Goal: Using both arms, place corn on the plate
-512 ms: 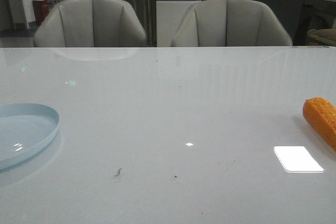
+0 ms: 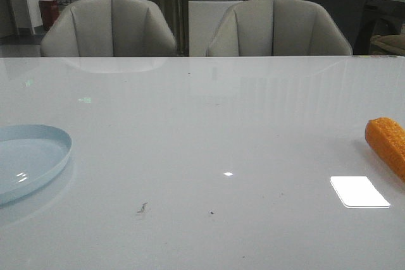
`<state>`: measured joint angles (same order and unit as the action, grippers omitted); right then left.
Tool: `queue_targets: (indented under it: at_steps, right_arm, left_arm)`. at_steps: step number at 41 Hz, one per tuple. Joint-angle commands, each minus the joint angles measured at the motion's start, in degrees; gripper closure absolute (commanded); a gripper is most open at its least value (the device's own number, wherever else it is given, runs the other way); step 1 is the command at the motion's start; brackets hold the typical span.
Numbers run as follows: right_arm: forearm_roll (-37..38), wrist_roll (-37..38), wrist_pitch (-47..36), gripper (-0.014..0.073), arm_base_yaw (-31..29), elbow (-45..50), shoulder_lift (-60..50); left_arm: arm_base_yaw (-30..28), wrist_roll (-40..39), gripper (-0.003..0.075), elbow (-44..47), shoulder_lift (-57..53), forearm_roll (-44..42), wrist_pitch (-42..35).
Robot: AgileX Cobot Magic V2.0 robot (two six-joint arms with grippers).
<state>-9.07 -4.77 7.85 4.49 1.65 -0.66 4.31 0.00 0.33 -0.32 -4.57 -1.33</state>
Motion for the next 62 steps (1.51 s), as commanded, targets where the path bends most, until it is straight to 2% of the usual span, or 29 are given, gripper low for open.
queue_targets:
  at_steps: [1,9,15,19,22,25,27,31,35,39,45,50,62]
  right_arm:
    - [0.01,0.09,-4.8,0.0538,-0.21,-1.25,-1.32]
    - [0.01,0.09,-4.8,0.0538,-0.21,-1.25,-1.32]
    - [0.01,0.09,-7.28,0.0538,-0.21,-1.25,-1.32]
    - [0.01,0.09,-16.02,0.0538,-0.21,-1.25,-1.32]
    - [0.01,0.16,-24.04,0.0538,-0.21,-1.55,-1.28]
    - [0.01,0.41,-27.09,0.0538,-0.21,-3.87,-1.28]
    - [0.01,0.5,-25.31,0.0538,-0.21,-6.82,-1.2]
    - [0.01,0.5,-16.31,0.0538,-0.21,-14.7,0.36]
    - [0.01,0.5,-7.26,0.0538,-0.21,-23.75,4.8]
    - [0.01,0.5,-3.31,0.0538,-0.21,-31.78,11.7]
    - [0.01,0.5,-1.7,0.0538,-0.21,-41.23,22.66]
    - [0.01,0.5,-2.0,0.0538,-0.21,-46.03,32.3]
    - [0.01,0.5,-4.1,0.0538,-0.21,-47.55,50.28]
  left_arm:
    - [0.21,0.0,0.0622,2.12,-0.87,0.47,-4.6]
    - [0.21,0.0,0.0622,2.12,-0.87,0.47,-5.92]
    - [0.21,0.0,0.0622,2.12,-0.87,0.47,-15.2]
    - [0.21,0.0,0.0622,1.26,-0.87,0.47,-21.41]
    - [0.21,0.0,0.0622,-0.79,-0.87,0.47,-20.23]
    - [0.21,0.0,0.0622,-4.15,-0.75,0.47,-18.29]
    - [0.21,0.0,0.0622,-6.74,-0.5,-0.1,-16.94]
    - [0.21,0.0,0.0622,-13.09,1.45,-3.74,-13.41]
    - [0.21,0.0,0.0622,-19.7,5.56,-7.34,-8.74]
    - [0.21,0.0,0.0622,-26.06,11.96,-7.77,-7.1]
    - [0.21,0.0,0.0622,-34.29,22.06,-7.77,-7.1]
    - [0.21,0.0,0.0622,-36.89,31.08,-7.77,-7.1]
    - [0.21,0.0,0.0622,-37.28,47.77,-7.67,-7.52]
